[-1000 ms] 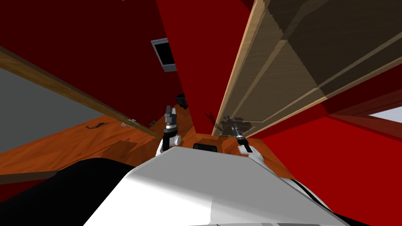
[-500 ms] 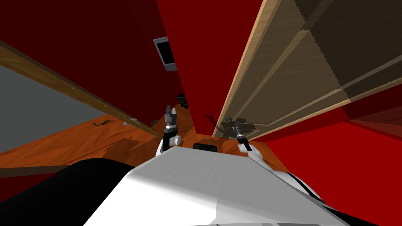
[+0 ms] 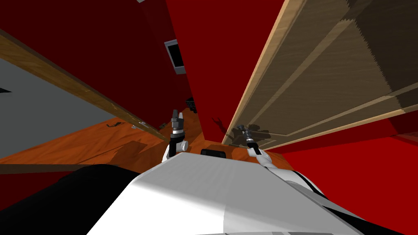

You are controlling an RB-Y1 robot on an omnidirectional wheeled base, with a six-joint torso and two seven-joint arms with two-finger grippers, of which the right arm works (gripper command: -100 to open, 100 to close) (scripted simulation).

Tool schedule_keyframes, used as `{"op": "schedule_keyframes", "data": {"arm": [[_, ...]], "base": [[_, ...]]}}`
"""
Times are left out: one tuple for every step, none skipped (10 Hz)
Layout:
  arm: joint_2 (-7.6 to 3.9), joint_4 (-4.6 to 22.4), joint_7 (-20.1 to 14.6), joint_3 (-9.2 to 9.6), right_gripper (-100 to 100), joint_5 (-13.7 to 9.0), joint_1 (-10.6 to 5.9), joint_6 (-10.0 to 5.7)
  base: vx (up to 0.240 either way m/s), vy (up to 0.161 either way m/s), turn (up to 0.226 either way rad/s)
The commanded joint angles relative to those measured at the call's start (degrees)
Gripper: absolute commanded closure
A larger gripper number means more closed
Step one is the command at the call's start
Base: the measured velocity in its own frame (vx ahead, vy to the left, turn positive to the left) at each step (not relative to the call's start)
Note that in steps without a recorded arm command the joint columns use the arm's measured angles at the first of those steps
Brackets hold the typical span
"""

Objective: Pull the door open

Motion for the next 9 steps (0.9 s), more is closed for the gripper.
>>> {"op": "schedule_keyframes", "data": {"arm": [[-0.04, 1.6, 0.0, -0.62, -100, 0.0, -1.15, -0.22], [-0.01, 0.8, 0.0, -0.4, -100, 0.0, -0.59, -0.11], [-0.01, 0.8, 0.0, -0.4, 100, 0.0, -0.59, -0.11], [-0.01, 0.8, 0.0, -0.4, 100, 0.0, -0.59, -0.11], [-0.01, 0.8, 0.0, -0.4, 100, 0.0, -0.59, -0.11], [-0.01, 0.8, 0.0, -0.4, 100, 0.0, -0.59, -0.11], [-0.01, 0.8, 0.0, -0.4, 100, 0.0, -0.59, -0.11], [-0.01, 0.8, 0.0, -0.4, 100, 0.0, -0.59, -0.11], [-0.53, 0.8, -1.0, 0.37, 100, 0.4, -0.14, -0.83]], "base": [[0.078, -0.022, 0.1], [0.035, -0.012, 0.019], [-0.003, 0.002, -0.016], [-0.013, 0.004, -0.01], [-0.007, -0.001, 0.005], [0.0, 0.0, 0.0], [0.0, 0.0, 0.0], [0.0, 0.0, 0.0], [-0.14, -0.053, 0.069]]}}
